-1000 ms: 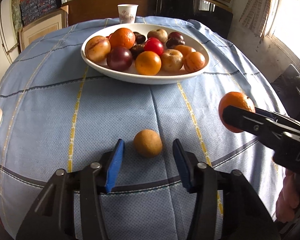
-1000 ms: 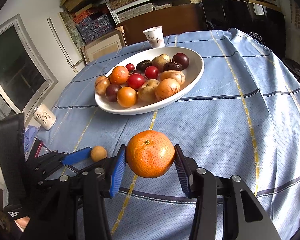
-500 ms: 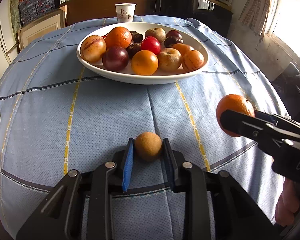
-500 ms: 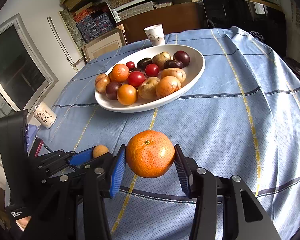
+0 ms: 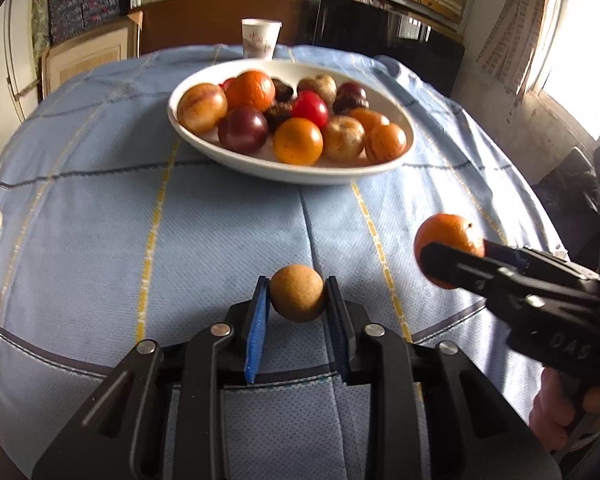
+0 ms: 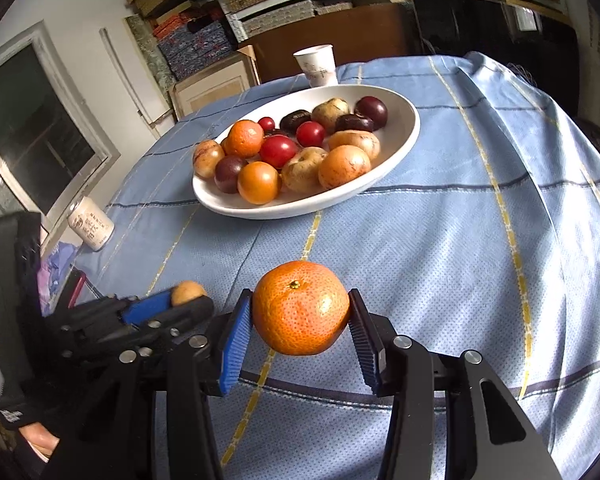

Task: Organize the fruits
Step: 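Release the mandarin onto the plate with the right tool while the left tool releases the brown fruit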

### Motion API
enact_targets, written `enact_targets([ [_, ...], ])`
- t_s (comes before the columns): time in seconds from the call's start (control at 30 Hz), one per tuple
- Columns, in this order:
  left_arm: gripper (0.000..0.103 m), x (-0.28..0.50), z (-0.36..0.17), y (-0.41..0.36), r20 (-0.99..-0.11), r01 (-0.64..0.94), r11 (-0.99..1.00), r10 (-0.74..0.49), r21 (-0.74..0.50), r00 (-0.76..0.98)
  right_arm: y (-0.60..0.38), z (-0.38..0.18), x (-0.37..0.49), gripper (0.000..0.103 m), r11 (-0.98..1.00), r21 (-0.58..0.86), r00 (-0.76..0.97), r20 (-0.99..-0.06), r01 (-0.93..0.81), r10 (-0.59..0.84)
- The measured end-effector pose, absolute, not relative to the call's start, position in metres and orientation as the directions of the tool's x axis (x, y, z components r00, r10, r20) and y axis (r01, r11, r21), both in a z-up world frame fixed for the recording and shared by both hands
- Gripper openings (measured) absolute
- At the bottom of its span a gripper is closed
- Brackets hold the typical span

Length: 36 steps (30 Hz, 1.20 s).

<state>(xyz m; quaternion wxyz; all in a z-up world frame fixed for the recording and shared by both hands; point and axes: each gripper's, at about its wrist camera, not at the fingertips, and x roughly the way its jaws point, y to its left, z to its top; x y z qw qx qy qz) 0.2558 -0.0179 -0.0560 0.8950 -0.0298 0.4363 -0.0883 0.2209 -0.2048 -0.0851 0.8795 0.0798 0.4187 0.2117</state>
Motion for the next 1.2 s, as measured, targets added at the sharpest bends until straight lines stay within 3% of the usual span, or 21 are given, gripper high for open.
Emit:
enact_targets([
  [0.13, 0.027, 0.252, -0.041, -0.014, -0.746, 0.139, 0.984, -0.173, -0.109, 0.643, -0.201, -0.082, 0.219, 0.048, 0.893, 0.304, 0.572, -0.689, -0.331, 0.446],
  [0.23, 0.027, 0.258, -0.025, -0.004, -0.737, 0.159, 0.972, -0.233, -0.171, 0.634, -0.2, -0.074, 0.218, 0.048, 0.893, 0.291, 0.591, -0.672, -0.344, 0.446],
  [0.67, 0.027, 0.333, 0.038, 0.0, -0.661, 0.131, 0.985, -0.172, -0.113, 0.73, -0.202, -0.024, 0.259, 0.048, 0.913, 0.226, 0.678, -0.614, -0.341, 0.405],
  [1.07, 0.028, 0.455, 0.009, -0.019, -0.762, 0.089, 0.994, -0.111, -0.07, 0.637, -0.213, -0.011, 0.312, 0.048, 0.922, 0.269, 0.718, -0.581, -0.277, 0.385],
  [1.13, 0.032, 0.461, 0.004, -0.017, -0.774, 0.071, 0.994, -0.108, -0.081, 0.624, -0.212, -0.012, 0.32, 0.048, 0.924, 0.267, 0.717, -0.585, -0.272, 0.38],
  [1.17, 0.046, 0.462, 0.004, -0.015, -0.775, 0.065, 0.994, -0.105, -0.082, 0.623, -0.211, -0.013, 0.323, 0.048, 0.925, 0.267, 0.716, -0.586, -0.271, 0.379],
  [1.2, 0.054, 0.461, 0.005, -0.014, -0.771, 0.054, 0.995, -0.098, -0.083, 0.63, -0.21, -0.013, 0.327, 0.048, 0.926, 0.265, 0.716, -0.588, -0.271, 0.377],
])
